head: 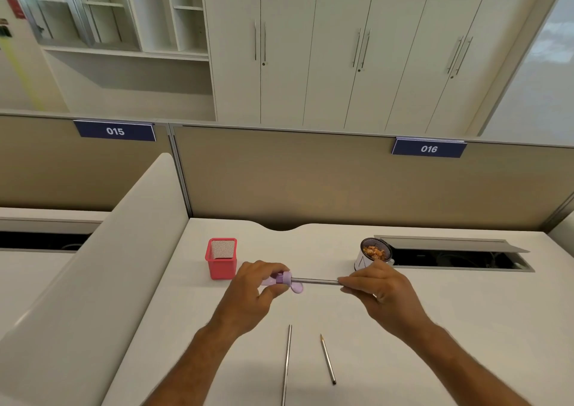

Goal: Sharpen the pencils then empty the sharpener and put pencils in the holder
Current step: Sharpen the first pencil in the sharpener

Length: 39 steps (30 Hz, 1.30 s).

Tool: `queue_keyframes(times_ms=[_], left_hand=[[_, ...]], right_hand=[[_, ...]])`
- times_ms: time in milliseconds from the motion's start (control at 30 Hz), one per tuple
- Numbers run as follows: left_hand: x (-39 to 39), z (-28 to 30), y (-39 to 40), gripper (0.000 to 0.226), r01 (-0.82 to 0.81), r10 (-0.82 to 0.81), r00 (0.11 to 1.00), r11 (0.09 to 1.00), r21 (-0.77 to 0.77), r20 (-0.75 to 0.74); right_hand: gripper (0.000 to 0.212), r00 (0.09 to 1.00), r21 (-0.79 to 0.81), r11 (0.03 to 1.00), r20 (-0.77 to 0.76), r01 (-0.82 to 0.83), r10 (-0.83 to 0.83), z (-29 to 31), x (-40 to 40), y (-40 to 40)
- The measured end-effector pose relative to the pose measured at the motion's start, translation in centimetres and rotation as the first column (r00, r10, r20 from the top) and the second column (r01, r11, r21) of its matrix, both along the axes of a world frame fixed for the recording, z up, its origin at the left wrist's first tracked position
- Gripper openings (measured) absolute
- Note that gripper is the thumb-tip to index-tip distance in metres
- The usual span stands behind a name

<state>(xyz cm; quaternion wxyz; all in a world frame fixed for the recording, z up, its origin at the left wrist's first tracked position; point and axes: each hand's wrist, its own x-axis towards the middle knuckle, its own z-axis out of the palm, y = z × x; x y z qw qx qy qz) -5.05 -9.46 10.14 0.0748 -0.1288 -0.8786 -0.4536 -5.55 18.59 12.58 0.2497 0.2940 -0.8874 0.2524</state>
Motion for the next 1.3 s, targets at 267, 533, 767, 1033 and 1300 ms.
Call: queue_keyframes(times_ms=[267,533,767,1033,1300], left_hand=[[-0.3,2.1,-0.6,0.010,0.095,-0.114,0.969,0.991,0.095,0.217],[-0.5,2.7,-1.1,0.012,0.147,-0.154,0.934,0.988,0.045,0.323],[-0.6,3.3,-0.7,0.036,0.092,-0.096,0.995,0.992,0.082,0.036],[-0.7,3.3,-0.6,0.032,0.077,-0.079,0.997,0.993,0.089,0.011],[-0.7,3.3,-0.4,0.030,0.065,-0.063,0.998,0.986,0.151,-0.022]], right_hand=[[0.016,0.975,0.196,0.974,-0.171,-0.110,0.145,0.8,0.4,0.0],[0.011,0.928,0.388,0.916,-0.293,-0.105,0.230,1.9,0.2,-0.6],[0.029,0.964,0.278,0.961,0.256,-0.005,-0.069,2.1,-0.6,-1.2],[0.020,0.998,0.196,0.980,-0.042,-0.041,0.050,3.2,-0.6,-1.0],[0.029,0.953,0.315,0.948,-0.296,0.032,0.066,2.7,-0.8,-1.2]])
